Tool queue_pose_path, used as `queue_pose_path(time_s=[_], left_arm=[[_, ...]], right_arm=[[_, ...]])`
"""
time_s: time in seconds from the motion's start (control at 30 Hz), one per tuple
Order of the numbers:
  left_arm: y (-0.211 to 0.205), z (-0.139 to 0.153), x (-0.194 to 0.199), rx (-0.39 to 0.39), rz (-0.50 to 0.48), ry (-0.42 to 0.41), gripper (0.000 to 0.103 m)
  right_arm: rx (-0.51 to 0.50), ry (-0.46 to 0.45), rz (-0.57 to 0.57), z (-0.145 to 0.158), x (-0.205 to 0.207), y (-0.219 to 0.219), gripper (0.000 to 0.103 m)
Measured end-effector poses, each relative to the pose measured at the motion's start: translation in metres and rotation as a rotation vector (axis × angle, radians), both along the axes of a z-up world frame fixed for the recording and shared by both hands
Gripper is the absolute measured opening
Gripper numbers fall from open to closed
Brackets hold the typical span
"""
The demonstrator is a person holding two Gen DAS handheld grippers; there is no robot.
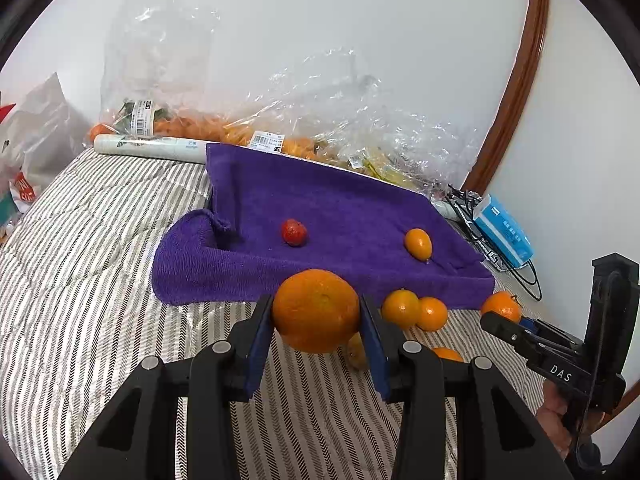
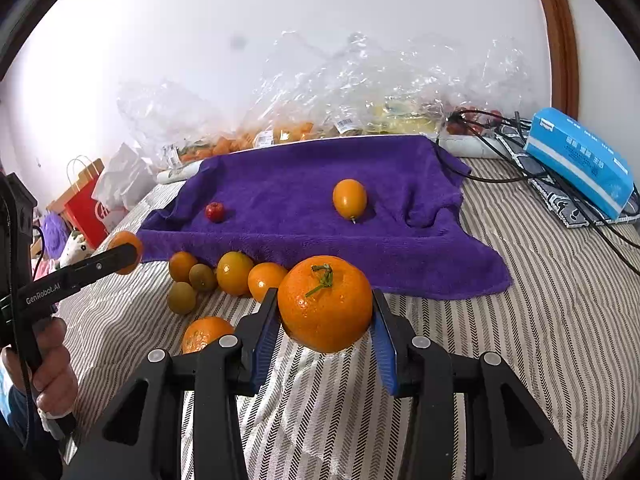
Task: Organize fruits
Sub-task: 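Lift the large orange with the left gripper while the right gripper lifts the stemmed orange, then carry both held oranges over the purple towel with both grippers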
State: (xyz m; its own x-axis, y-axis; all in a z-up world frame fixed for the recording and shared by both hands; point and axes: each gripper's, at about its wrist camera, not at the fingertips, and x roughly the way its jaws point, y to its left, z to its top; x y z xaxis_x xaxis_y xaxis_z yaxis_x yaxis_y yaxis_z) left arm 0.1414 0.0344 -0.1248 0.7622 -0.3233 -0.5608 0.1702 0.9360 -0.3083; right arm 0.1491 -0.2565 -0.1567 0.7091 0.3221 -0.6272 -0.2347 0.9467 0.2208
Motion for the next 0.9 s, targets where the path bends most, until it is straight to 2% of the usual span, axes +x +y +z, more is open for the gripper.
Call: queue_pose_path(time_s=[0.37,0.5,0.63,0.9], left_arm=[[0.004,0.011,-0.001,0.014,0.032,-0.018,0.04],[0.004,0.028,0.001,0.046,0.04,-0.045,0.04],[-0.001,0.051,0.012,0.067,0.028,-0.086,0.04],[-0.014,0.072,0.059,0.055,0.009,-0.102,0.04]], right_arm=[[0.027,-0.039,-0.042,0.007,-0.002,-0.009,0.043],[0.025,-0.067,-0.033,0.024,0.001,-0.008,0.043],[0.011,-0.136,-0.015,0.05,0.007,-0.004,0.043],[-0.009,-0.237,-0.004,0.082,0.035,0.0,0.043]])
